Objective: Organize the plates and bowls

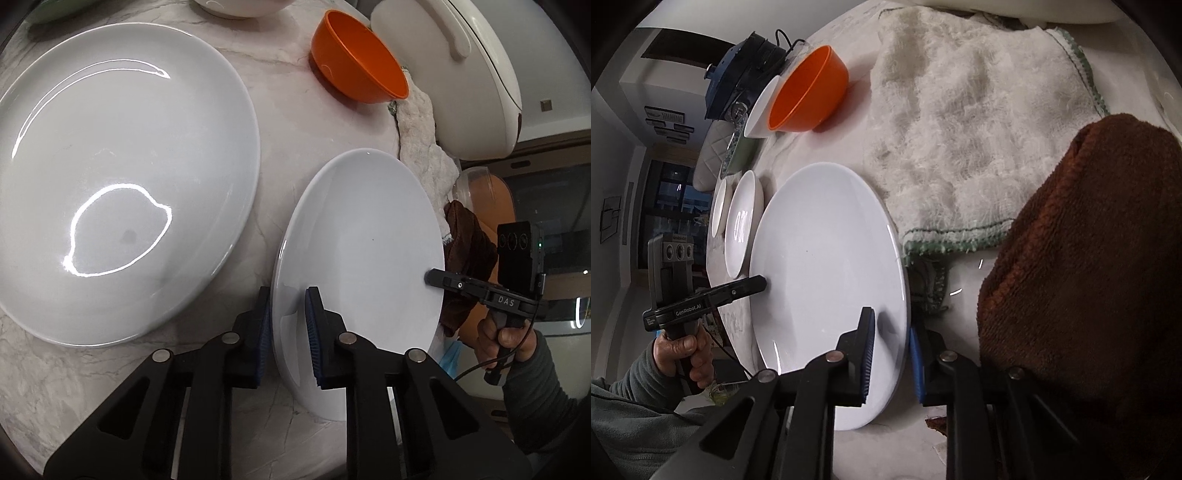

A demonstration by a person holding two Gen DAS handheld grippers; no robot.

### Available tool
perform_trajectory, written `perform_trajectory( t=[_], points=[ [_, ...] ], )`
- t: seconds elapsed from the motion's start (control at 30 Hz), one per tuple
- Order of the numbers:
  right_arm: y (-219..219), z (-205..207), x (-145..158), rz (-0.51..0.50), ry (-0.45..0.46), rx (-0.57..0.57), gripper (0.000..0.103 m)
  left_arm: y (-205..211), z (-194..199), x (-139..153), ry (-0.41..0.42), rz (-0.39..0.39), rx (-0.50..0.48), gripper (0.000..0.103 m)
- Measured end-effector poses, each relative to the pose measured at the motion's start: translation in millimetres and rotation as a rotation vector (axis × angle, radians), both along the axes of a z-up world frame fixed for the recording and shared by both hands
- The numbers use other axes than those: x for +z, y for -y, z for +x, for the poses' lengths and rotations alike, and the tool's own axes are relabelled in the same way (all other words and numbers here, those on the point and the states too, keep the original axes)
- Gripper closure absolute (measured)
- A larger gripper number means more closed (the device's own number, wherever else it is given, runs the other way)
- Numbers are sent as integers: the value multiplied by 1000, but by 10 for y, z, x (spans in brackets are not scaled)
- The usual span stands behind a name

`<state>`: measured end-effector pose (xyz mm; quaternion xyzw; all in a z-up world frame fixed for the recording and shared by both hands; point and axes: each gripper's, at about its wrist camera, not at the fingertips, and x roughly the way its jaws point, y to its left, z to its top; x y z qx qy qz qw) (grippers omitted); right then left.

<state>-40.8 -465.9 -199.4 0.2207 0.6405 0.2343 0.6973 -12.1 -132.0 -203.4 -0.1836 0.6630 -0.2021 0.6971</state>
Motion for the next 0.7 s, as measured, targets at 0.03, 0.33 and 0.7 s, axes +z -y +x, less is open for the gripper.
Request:
perform_trajectory(
  t=[0.03,0.33,0.7],
  points=[
    [-5,2,0,-3,-2,-6,84,-12,20,-5,-7,-4,17,87],
    [23,-47,26,-26,6,-31,87,127,66,51,35,68,-47,87],
    [-80,-126,155,-47,35,-58,87,157,-60,175,62,71,-78,87]
  ],
)
